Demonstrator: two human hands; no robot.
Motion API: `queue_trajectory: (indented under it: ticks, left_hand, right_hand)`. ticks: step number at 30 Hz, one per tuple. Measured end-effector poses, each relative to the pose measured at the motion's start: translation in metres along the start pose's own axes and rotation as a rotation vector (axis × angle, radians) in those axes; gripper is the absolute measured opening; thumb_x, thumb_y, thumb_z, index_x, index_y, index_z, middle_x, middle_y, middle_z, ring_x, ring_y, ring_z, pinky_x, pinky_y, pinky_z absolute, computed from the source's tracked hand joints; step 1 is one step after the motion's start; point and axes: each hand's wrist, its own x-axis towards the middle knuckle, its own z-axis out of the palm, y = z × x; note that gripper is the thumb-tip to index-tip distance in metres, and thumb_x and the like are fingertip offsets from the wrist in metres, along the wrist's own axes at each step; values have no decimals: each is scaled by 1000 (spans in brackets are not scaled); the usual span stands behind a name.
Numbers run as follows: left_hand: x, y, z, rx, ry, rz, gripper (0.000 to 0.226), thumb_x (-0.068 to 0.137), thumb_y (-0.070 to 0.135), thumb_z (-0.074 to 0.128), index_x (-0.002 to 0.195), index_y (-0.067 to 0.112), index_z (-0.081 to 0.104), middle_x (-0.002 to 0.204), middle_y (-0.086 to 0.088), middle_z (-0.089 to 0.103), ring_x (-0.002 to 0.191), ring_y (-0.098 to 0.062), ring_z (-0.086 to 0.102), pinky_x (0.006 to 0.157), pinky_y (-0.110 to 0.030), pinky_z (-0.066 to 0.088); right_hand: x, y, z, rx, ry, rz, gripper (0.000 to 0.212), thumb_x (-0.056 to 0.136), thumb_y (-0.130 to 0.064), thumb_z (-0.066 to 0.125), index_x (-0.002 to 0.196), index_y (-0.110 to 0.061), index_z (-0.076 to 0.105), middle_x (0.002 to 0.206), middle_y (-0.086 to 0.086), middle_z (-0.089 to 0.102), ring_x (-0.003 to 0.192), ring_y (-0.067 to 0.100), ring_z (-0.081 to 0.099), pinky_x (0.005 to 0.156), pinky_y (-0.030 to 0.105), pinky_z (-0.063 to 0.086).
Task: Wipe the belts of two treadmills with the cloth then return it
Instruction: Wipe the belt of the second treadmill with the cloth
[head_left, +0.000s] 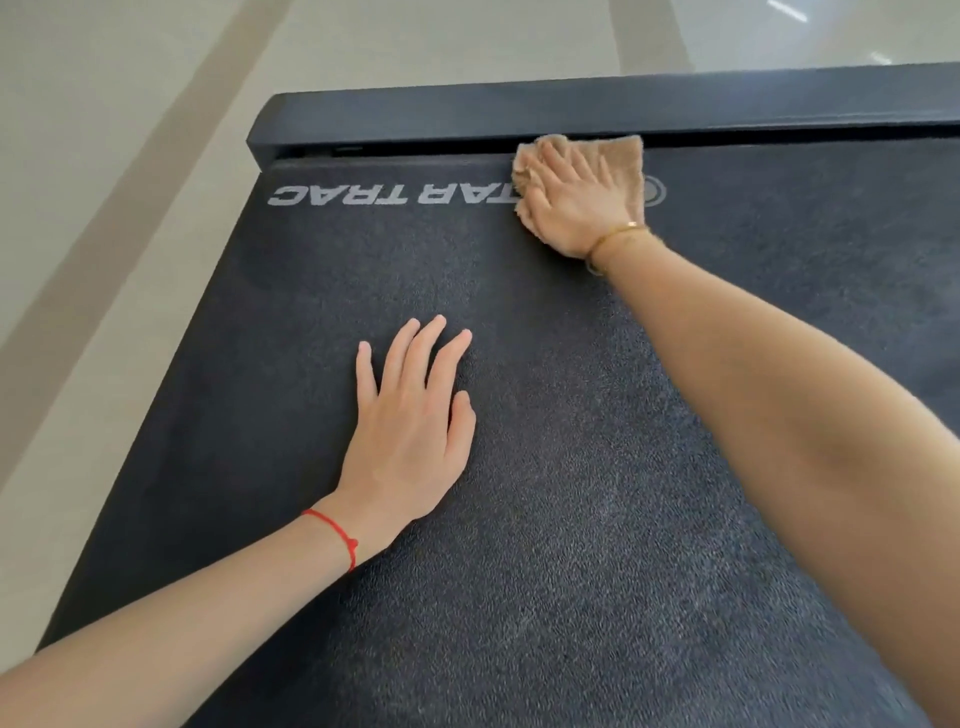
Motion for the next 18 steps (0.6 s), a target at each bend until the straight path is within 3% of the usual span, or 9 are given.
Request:
queue_trajectory:
  ticks: [4,7,13,18]
  left_hand:
    - [1,-3,0,-39,6,21,59,95,38,17,151,23,29,160,0,23,151,-18,10,121,-58,8]
    - [0,-6,-1,-68,8,24,58,96,38,21,151,23,30,159,1,23,151,-16,10,121,-57,7]
    - [-1,-2,-5,-77,0,7,53,98,32,30,150,22,32,159,-1,24,151,-19,13,121,-58,6]
    - [-2,1,-6,-68,14,-1,51,100,27,36,150,21,33,159,-1,25,151,-19,13,121,-57,5]
  right_hand:
    - [9,-53,13,-27,-45,-217,54,107,-35,13,159,-21,14,167,1,2,154,21,-4,124,40,-6]
    - [2,-47,15,-37,-72,-326,54,107,-39,15,159,-24,14,167,-1,3,154,19,-1,124,43,-2]
    - [-32,29,-1,-22,-2,-105,56,105,-45,16,158,-28,13,167,-4,2,153,24,-4,124,42,-5]
    - [-105,16,4,0,-50,-217,53,106,-40,16,158,-30,11,167,-3,1,153,22,-6,124,40,-7]
